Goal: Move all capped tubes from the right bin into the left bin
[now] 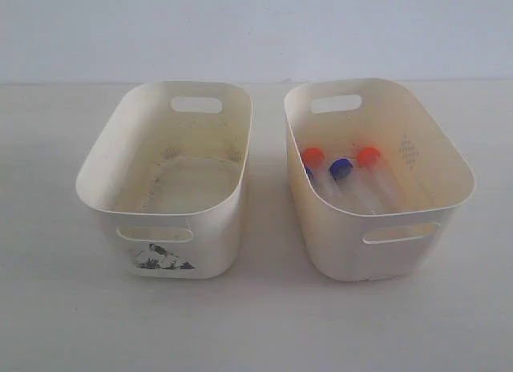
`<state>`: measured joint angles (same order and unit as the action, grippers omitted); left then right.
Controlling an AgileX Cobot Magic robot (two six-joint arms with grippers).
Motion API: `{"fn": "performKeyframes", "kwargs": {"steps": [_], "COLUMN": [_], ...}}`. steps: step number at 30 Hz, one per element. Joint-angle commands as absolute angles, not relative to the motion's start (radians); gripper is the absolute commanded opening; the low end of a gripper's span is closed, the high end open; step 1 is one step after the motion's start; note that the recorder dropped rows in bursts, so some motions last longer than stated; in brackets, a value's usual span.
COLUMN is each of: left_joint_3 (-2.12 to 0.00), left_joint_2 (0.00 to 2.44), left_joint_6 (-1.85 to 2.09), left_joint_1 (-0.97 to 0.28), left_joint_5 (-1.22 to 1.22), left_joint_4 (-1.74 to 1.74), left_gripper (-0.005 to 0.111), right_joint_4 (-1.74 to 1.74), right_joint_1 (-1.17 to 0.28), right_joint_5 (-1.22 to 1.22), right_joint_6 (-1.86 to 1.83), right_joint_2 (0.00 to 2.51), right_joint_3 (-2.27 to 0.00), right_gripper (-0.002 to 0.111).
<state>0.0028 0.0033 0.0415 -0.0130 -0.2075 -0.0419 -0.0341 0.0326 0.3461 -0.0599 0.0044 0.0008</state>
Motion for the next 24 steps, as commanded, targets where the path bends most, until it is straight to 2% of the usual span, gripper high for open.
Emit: {"fn": "performKeyframes", "kwargs": {"steps": [1,14,24], "left_joint_3": [0.0,0.0,0.0], "left_joint_2": [0.0,0.0,0.0], "left_joint_6": [0.035,0.035,0.035], "left_joint_1": [-0.011,-0.011,-0.011], "left_joint_5": [-0.198,-0.198,-0.198], "left_joint_4": [-0.04,-0.04,-0.04], "left_gripper": [0.004,0.004,0.004], "right_joint_4": [-0.033,-0.033,-0.045], "right_joint_1": [0.038,0.038,0.038], "right_joint_5": [0.334,0.299,-0.423], "right_joint_6": [-0.062,-0.062,-0.06], "right_joint_2": [0.0,0.0,0.0], "right_joint_3": [0.0,0.0,0.0], "right_gripper": [0.0,0.0,0.0]}}
